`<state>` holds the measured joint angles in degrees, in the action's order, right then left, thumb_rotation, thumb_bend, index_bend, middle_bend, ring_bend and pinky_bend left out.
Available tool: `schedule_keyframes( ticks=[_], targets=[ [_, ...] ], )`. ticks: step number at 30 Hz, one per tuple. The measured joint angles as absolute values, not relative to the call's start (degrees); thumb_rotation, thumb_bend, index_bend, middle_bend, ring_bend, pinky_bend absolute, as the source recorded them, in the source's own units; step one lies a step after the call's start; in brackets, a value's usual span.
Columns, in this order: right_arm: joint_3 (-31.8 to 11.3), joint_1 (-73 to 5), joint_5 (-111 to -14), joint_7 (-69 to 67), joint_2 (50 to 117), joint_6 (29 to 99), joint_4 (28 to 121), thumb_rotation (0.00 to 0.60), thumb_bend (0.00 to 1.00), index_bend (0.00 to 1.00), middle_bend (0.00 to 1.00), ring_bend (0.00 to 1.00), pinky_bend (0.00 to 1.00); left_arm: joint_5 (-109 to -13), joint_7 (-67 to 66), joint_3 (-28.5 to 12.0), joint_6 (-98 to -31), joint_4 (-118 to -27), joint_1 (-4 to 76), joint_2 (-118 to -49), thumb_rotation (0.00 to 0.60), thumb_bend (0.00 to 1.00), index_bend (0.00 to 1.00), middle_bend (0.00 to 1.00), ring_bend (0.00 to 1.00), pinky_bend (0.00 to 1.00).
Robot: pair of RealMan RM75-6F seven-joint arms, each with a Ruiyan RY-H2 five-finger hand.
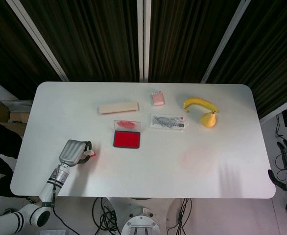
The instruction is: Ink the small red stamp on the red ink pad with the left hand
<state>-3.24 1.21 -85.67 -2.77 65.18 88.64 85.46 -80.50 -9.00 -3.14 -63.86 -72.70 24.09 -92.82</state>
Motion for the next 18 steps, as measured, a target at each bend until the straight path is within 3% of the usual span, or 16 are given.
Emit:
schedule_keyframes(
  ticks=[5,18],
  targets=[
    [-3.27,1.13,-85.53,-2.78,65.18,88.43,85.38,0.600,0.23,0.00,0.00,0.00,0.00,-79.70,-7.06,-3.38,-63.03,-73.54,24.26,-92.52,0.600,0.38,0.54,0.61,0.94,1.00],
    [-3.28,1.17,-85.58,-2.96,65.27,88.55,85.16,0.600,0.23,0.00,0.00,0.00,0.00,-77.88,-1.83,-4.74,-60.50,-77.41,25.49,-89.70,0.600,0.45,0.58,0.65,0.94,1.00]
  ],
)
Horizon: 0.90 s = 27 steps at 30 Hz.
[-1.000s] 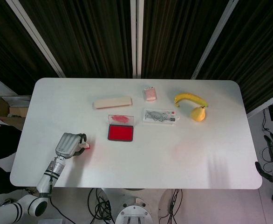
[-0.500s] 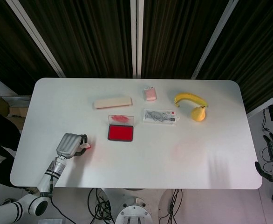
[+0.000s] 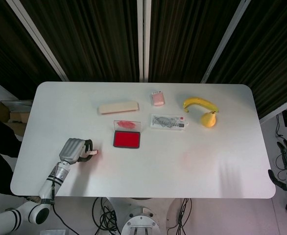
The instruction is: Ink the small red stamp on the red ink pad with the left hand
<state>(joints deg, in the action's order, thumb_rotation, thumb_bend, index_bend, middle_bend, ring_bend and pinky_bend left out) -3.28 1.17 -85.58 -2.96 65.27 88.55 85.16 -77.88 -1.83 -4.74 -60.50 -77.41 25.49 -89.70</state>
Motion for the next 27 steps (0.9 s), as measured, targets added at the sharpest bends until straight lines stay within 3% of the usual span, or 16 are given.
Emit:
schedule_keyframes(
  ticks=[15,27],
  targets=[
    [-3.29,1.29,-85.61,-2.60,65.51,88.81,85.37,0.600,0.22,0.00,0.00,0.00,0.00,-71.42,1.79,-11.22,-48.71,-84.03,34.39,-85.14,0.600,0.52,0.62,0.68,0.96,1.00],
    [-3.47,1.58,-85.12,-2.52,65.17,89.01,85.45,0.600,0.23,0.00,0.00,0.00,0.00,-59.97,-5.93,-14.93,-41.72,-81.61,45.02,-91.82,0.600,0.54,0.64,0.70,0.97,1.00]
  ],
)
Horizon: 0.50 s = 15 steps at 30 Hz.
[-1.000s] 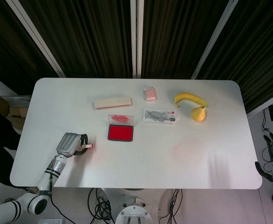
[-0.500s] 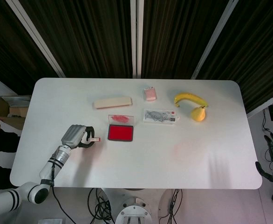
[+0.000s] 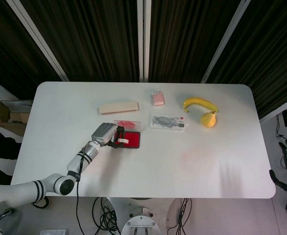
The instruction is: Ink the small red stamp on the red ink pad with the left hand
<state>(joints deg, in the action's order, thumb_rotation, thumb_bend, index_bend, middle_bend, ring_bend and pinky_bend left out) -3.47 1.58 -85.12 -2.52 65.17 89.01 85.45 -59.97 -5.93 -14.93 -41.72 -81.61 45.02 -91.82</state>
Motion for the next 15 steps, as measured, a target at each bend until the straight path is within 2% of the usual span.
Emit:
schedule_keyframes(
  ticks=[7,15],
  targets=[
    [-3.65,1.78,-84.49,-3.06,65.01,88.96,85.15,0.600,0.23,0.00,0.00,0.00,0.00,-50.86,-12.93,-15.33,-39.83,-76.26,50.82,-96.26,0.600,0.54,0.64,0.70,0.97,1.00],
    [-3.59,1.84,-84.35,-3.89,65.14,88.61,84.29,0.600,0.23,0.00,0.00,0.00,0.00,-43.76,-16.25,-14.43,-37.56,-72.44,54.80,-97.68,0.600,0.54,0.64,0.70,0.97,1.00]
  ],
)
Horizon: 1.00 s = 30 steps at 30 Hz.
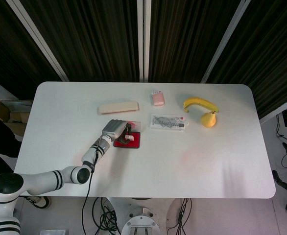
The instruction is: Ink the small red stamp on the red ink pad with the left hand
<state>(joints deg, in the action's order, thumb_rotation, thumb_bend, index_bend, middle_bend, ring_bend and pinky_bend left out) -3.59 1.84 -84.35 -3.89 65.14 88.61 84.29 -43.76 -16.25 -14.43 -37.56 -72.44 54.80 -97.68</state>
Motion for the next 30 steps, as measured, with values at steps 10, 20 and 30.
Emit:
schedule_keyframes(
  ticks=[10,20,30],
  targets=[
    [-3.56,1.58,-84.51,-2.85,65.34,88.27,84.69,0.600,0.23,0.00,0.00,0.00,0.00,-40.65,-15.58,-13.04,-35.47,-68.52,56.57,-99.15,0.600,0.54,0.64,0.70,0.97,1.00],
    [-3.70,1.43,-84.21,-2.35,65.24,87.95,85.09,0.600,0.23,0.00,0.00,0.00,0.00,-40.30,-13.43,-12.69,-34.17,-66.58,57.28,-99.45,0.600,0.54,0.64,0.70,0.97,1.00],
    [-3.73,1.19,-84.32,-2.97,65.44,87.65,84.77,0.600,0.23,0.00,0.00,0.00,0.00,-40.14,-11.38,-12.91,-33.25,-74.91,56.48,-92.15,0.600,0.54,0.64,0.70,0.97,1.00]
  ],
)
